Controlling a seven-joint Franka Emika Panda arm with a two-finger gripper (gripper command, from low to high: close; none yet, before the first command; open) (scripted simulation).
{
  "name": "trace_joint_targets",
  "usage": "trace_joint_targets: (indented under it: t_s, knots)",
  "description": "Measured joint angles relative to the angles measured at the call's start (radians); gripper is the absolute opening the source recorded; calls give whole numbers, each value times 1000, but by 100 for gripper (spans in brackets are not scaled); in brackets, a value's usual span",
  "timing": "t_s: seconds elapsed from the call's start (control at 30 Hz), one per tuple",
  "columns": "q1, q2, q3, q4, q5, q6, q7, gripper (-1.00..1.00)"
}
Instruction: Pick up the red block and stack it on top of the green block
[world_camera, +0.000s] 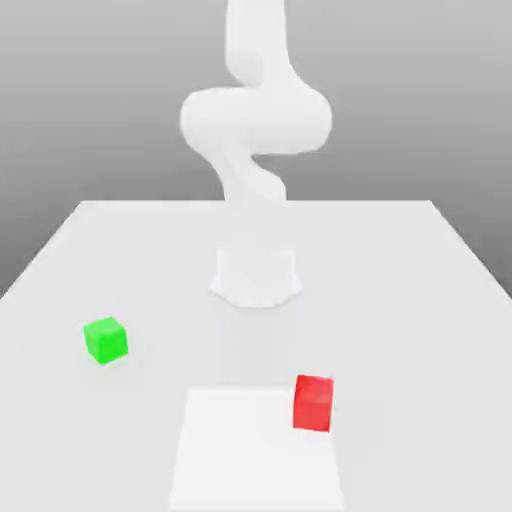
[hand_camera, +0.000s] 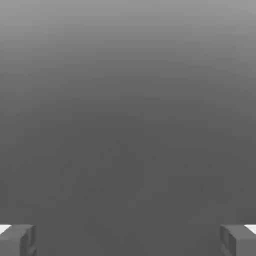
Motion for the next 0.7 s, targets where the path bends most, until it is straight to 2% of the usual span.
trace_joint_targets:
  t_s: [0.4,0.57,0.7]
  knots:
    - [-53,432,165,-299,-58,274,254,0]
    - [-26,642,197,-443,5,416,314,0]
    - [-14,747,198,-463,-3,499,347,0]
